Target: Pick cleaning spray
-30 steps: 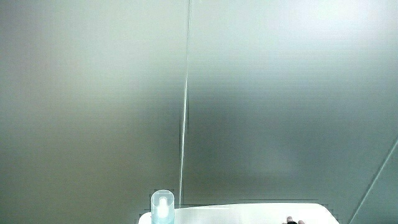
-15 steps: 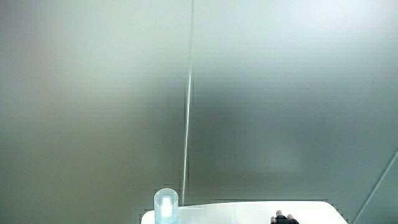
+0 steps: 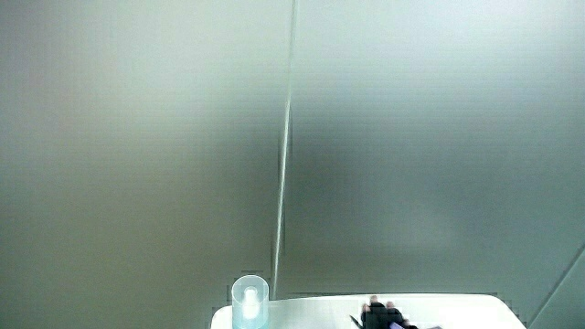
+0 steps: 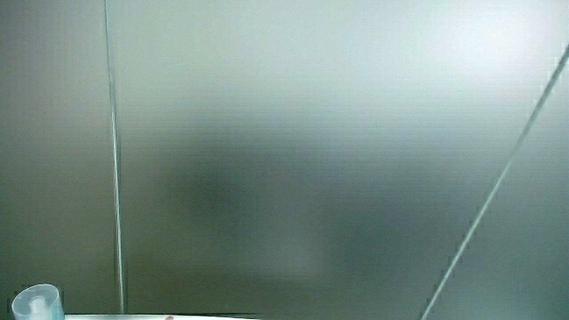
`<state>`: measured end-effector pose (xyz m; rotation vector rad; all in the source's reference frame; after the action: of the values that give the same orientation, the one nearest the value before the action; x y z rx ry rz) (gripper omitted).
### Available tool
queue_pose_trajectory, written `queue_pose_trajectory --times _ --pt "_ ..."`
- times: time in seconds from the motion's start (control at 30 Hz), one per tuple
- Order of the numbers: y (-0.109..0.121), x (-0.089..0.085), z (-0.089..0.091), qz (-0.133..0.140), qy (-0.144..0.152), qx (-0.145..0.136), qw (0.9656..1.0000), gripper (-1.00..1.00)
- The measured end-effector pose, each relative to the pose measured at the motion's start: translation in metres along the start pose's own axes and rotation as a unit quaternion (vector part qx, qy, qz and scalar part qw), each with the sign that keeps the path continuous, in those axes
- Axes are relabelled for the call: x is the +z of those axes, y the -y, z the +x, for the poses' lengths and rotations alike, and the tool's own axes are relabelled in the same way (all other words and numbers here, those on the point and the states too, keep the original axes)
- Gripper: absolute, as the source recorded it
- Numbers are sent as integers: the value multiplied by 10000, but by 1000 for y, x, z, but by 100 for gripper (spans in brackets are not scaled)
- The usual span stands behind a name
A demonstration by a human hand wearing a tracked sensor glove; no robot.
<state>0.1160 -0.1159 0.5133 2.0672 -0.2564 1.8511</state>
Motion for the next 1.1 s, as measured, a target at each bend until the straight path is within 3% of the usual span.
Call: queue_pose_trajectory --times 0.03,0.07,0.1,0.23,0.3,0.33,0.37,0.4,0.43,0.47,0.5,0.6,0.77,0.83,0.9,1.1 --pt "-3 0 2 -129 -45 -103 9999 0" --pt "-5 -2 2 -191 -79 66 9998 0" --pt "-5 -5 -2 -259 -165 37 9995 0" --pt "-11 -10 3 -234 -522 169 9982 0" --pt "-12 -12 -1 -149 -583 264 9978 0" --pt "-14 -10 2 -72 -447 314 9985 0" --pt "-13 -10 0 2 -469 272 9985 0" --pt "-11 -10 -6 139 -549 403 9976 0" --pt "-10 -9 -5 259 -412 362 9982 7" --pt "-8 -11 -8 333 -566 400 9970 13" --pt "-8 -10 -6 417 -446 425 9972 20" --pt "-7 -11 -9 631 -474 445 9959 40" --pt "-6 -11 -10 718 -517 611 9942 73" --pt "-6 -10 -11 754 -447 454 9951 87" --pt "-5 -10 -11 758 -472 468 9949 100" --pt "-5 -9 -8 768 -568 492 9942 100"
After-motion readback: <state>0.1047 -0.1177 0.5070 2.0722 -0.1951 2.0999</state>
